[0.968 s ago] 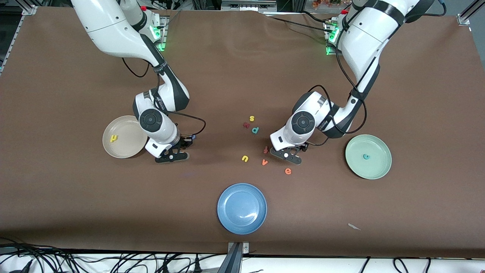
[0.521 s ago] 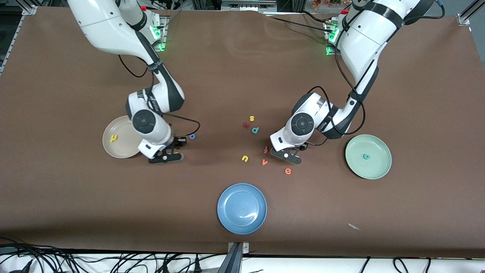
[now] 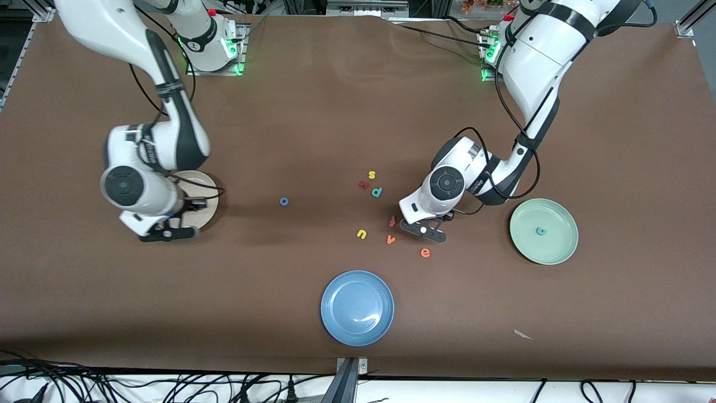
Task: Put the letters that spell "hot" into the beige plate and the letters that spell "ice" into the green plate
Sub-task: 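Place the orange f on the white plate while the left gripper grasps the pink i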
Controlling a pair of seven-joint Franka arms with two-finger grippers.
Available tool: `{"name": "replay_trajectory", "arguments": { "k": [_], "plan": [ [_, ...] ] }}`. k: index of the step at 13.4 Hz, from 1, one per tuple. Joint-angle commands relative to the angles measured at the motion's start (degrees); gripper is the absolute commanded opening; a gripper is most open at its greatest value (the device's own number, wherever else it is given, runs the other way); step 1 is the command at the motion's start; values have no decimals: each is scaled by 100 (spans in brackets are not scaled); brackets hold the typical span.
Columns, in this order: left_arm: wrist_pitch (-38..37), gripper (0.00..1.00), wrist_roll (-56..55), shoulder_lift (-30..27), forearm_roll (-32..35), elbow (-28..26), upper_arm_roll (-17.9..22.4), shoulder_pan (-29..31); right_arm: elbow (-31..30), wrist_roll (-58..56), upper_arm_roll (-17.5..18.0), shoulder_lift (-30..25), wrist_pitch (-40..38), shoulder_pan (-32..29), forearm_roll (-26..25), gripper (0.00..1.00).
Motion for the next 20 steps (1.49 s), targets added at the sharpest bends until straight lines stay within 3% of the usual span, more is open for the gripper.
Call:
{"name": "replay_trajectory", "arguments": {
  "k": [1, 5, 7, 8, 9, 10, 11, 14, 18, 20],
  "plan": [
    [-120, 38, -125, 44, 121, 32, 24, -79, -691, -189, -258, -251, 200, 27, 65, 8],
    [-165, 28, -230, 44, 121, 32, 24, -79, -1413, -180, -259, -278, 1272, 27, 65, 8],
    [-165, 24, -239, 44, 121, 32, 24, -87, -1467, -180, -259, -243, 1397, 27, 65, 14],
    [-165, 23, -239, 44, 121, 32, 24, -87, -1467, -180, -259, -234, 1397, 27, 65, 30],
    [-165, 22, -239, 44, 121, 41, 24, -87, -1441, -171, -259, -234, 1397, 27, 74, 67],
    [-165, 19, -239, 44, 121, 41, 24, -87, -1423, -171, -259, -260, 1406, 27, 91, 86],
    [-165, 17, -239, 44, 121, 41, 24, -87, -1362, -93, -250, -277, 1371, 27, 92, 96],
    [-165, 12, -239, 53, 130, 41, 24, -87, -1028, 30, 4, -374, 1257, 53, 100, 97],
    [-165, 4, -196, 35, 139, 67, 24, -70, -685, 2012, 1022, -383, 1133, 54, 100, 97],
    [-191, 0, -187, -9, 139, 94, 24, -17, -684, 2517, 1366, -296, 1221, 88, 100, 97]
  ]
}}
